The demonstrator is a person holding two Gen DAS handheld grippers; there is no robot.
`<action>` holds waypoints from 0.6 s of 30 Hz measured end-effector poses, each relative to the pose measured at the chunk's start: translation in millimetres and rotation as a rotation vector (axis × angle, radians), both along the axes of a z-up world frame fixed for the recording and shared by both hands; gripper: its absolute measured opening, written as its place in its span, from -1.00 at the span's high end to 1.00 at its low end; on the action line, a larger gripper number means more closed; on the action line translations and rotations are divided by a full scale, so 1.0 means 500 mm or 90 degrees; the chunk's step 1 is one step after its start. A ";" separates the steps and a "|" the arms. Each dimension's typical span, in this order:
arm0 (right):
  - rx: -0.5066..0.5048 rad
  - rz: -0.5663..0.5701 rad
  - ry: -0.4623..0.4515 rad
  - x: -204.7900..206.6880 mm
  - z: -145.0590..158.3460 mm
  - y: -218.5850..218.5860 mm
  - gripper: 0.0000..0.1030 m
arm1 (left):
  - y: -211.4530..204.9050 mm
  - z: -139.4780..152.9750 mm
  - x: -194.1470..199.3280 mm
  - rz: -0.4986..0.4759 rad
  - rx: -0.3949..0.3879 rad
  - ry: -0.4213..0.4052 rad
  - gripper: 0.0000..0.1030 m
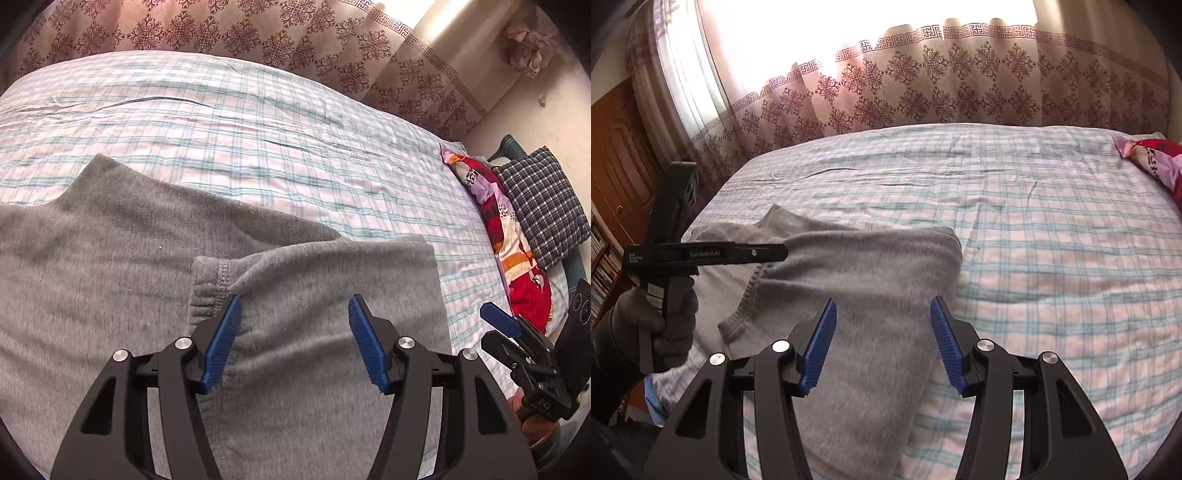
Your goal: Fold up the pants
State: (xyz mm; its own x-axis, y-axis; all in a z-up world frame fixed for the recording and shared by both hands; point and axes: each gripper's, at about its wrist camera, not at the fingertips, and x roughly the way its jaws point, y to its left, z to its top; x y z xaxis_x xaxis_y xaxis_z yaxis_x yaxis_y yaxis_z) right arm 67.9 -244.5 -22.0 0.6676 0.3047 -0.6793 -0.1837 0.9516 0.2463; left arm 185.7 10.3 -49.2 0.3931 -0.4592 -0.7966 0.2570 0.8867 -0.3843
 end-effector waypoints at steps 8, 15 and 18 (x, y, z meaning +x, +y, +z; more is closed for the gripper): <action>-0.014 0.008 0.039 0.142 -0.052 0.029 -0.02 | -0.016 -0.042 0.037 0.008 0.026 0.016 -0.20; -0.024 -0.001 0.096 0.194 -0.114 0.028 -0.02 | -0.028 -0.062 0.033 -0.013 0.064 -0.009 -0.20; -0.033 -0.004 0.098 0.194 -0.124 0.032 -0.03 | -0.033 -0.064 0.030 -0.019 0.078 -0.018 -0.20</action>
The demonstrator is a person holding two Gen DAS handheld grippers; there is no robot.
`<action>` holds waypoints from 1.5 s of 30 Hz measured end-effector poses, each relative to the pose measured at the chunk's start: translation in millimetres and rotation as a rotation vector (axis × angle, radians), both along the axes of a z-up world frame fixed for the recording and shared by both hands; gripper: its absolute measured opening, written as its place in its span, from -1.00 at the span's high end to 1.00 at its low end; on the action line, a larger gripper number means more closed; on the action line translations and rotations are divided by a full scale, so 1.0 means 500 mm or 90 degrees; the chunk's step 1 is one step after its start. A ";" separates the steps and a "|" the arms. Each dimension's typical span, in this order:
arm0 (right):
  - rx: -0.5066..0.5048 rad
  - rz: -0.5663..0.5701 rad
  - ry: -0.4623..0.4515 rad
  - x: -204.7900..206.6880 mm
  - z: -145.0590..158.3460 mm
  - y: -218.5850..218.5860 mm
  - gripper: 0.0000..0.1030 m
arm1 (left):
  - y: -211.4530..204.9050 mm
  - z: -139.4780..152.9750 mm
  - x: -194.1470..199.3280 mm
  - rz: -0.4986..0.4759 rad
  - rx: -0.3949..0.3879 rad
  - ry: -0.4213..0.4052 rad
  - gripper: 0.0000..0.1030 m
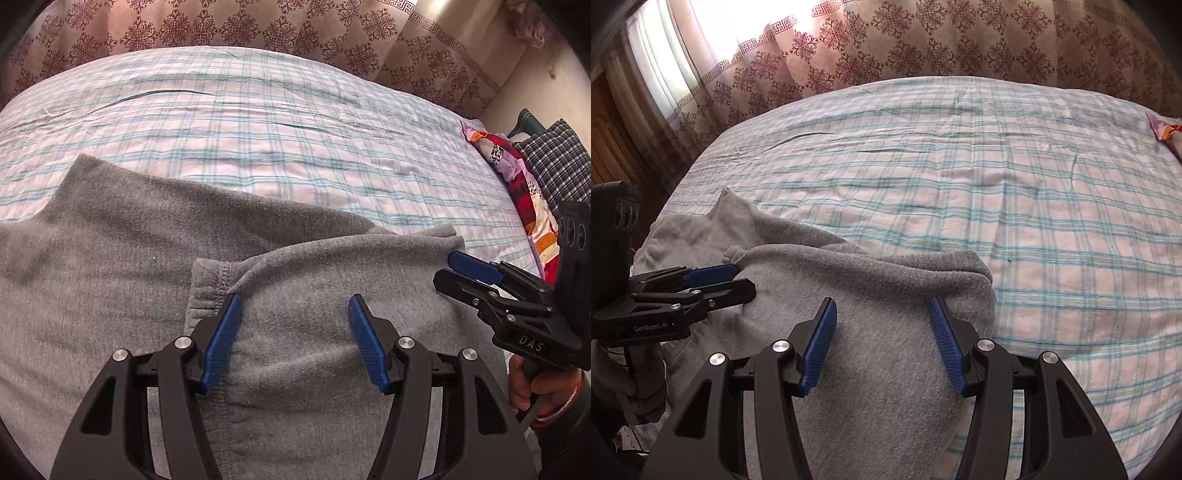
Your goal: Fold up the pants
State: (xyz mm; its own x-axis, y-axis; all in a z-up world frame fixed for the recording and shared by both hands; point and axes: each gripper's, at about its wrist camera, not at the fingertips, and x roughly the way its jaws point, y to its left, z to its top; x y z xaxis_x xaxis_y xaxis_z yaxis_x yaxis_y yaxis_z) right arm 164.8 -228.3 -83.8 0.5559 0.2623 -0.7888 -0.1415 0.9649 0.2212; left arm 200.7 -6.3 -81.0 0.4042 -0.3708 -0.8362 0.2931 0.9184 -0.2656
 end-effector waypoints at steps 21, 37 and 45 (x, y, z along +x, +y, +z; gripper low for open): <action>0.036 -0.059 -0.040 -0.110 0.058 -0.046 -0.04 | -0.066 0.068 -0.017 -0.007 0.037 -0.011 -0.49; 0.198 -0.120 0.063 -0.267 -0.021 -0.132 -0.05 | -0.223 0.092 -0.052 -0.100 0.039 0.025 -0.79; 0.229 -0.096 0.076 -0.279 -0.041 -0.098 -0.25 | -0.299 0.045 -0.031 -0.102 0.023 0.139 -0.79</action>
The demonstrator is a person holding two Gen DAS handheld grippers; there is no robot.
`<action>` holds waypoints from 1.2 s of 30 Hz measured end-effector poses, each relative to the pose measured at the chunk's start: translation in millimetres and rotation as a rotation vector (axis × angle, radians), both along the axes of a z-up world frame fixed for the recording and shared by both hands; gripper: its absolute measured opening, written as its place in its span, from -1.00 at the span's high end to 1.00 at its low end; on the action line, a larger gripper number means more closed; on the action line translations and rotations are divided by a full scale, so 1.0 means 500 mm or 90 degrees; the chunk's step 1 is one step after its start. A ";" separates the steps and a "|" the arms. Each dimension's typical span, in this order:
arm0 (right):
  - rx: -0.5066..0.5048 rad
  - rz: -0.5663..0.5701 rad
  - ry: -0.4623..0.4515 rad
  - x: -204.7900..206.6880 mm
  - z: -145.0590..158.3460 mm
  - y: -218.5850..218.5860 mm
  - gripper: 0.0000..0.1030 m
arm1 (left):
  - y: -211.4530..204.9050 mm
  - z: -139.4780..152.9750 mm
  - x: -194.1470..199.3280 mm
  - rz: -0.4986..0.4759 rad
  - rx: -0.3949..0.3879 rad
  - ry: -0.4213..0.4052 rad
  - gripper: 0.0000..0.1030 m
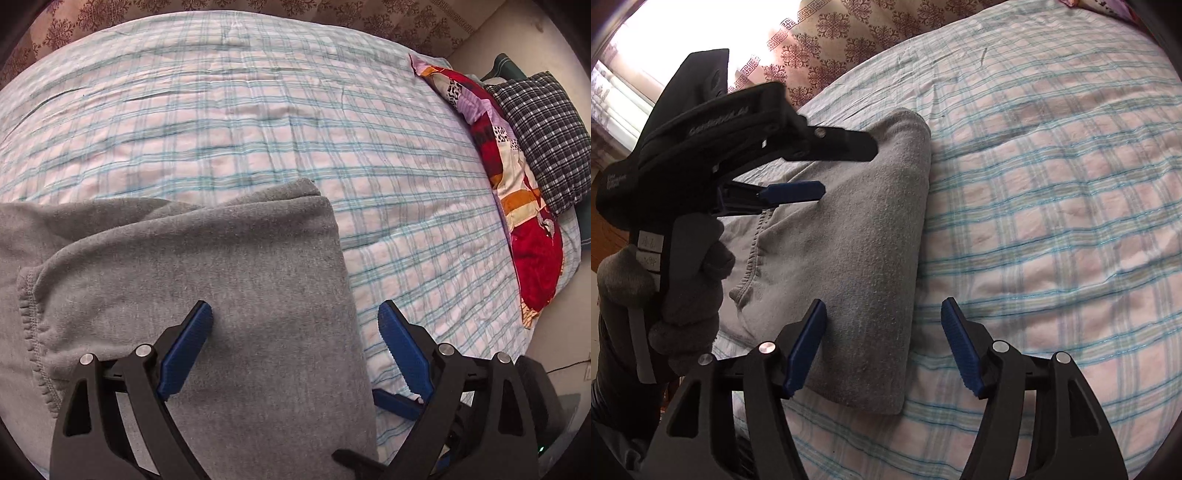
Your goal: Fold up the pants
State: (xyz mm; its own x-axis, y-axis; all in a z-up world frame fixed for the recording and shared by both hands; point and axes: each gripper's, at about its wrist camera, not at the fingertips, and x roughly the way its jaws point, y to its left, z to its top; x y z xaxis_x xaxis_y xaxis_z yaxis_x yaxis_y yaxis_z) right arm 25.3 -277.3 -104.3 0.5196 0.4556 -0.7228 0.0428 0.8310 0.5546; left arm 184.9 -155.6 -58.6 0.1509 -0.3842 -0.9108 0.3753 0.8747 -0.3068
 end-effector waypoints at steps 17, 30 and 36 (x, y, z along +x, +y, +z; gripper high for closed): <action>-0.080 0.041 -0.070 -0.029 0.037 0.076 0.28 | -0.103 -0.053 0.039 -0.050 0.138 0.057 -0.87; -0.178 0.072 -0.116 -0.054 0.075 0.161 0.28 | -0.100 -0.036 0.024 -0.088 0.173 0.021 0.06; -0.203 0.085 -0.146 -0.092 0.110 0.190 0.28 | -0.037 0.010 0.013 -0.085 0.108 0.003 0.45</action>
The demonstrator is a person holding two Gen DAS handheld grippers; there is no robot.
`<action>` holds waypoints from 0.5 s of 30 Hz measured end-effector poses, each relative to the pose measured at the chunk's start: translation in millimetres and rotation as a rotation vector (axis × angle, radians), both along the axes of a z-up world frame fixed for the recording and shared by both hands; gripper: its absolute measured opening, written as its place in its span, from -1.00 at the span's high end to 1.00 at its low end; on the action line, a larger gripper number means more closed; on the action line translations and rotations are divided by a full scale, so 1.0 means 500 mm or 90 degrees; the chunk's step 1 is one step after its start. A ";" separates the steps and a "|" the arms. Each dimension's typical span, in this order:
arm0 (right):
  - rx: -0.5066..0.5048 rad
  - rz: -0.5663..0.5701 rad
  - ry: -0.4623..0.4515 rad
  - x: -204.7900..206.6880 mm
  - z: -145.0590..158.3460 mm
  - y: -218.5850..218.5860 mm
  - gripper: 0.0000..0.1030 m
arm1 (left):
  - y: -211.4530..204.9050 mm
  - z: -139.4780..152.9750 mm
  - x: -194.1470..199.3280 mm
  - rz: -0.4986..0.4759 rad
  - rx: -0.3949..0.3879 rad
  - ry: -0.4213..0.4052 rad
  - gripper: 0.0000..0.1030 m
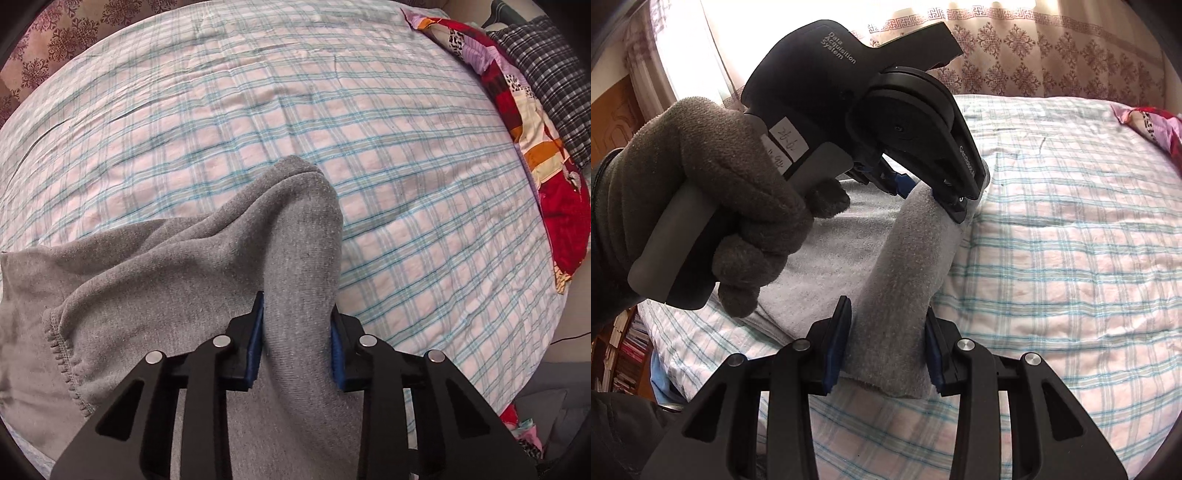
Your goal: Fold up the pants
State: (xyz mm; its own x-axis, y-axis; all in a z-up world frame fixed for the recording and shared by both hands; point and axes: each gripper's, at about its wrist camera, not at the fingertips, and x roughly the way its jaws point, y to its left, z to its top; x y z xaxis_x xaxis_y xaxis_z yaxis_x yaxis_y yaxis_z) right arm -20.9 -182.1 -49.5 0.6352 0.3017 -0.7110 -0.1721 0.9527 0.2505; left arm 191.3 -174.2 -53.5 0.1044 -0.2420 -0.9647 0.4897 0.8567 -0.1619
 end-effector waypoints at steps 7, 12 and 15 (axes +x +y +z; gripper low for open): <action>-0.035 0.025 -0.036 -0.050 0.022 0.028 0.28 | 0.079 0.056 -0.008 0.041 -0.093 -0.018 0.51; -0.052 0.034 -0.049 -0.064 0.039 0.043 0.09 | 0.135 0.077 -0.009 0.074 -0.135 -0.026 0.52; -0.047 0.018 -0.045 -0.053 0.038 0.035 -0.60 | 0.176 0.084 -0.006 0.098 -0.158 -0.026 0.52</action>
State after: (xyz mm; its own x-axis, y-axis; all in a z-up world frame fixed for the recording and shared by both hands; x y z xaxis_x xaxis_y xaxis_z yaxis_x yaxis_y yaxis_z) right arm -47.2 -164.6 -30.5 0.6765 0.2682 -0.6859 -0.2136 0.9628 0.1657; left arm 188.3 -86.1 -11.3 0.1954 -0.4481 -0.8723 0.3673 0.8582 -0.3586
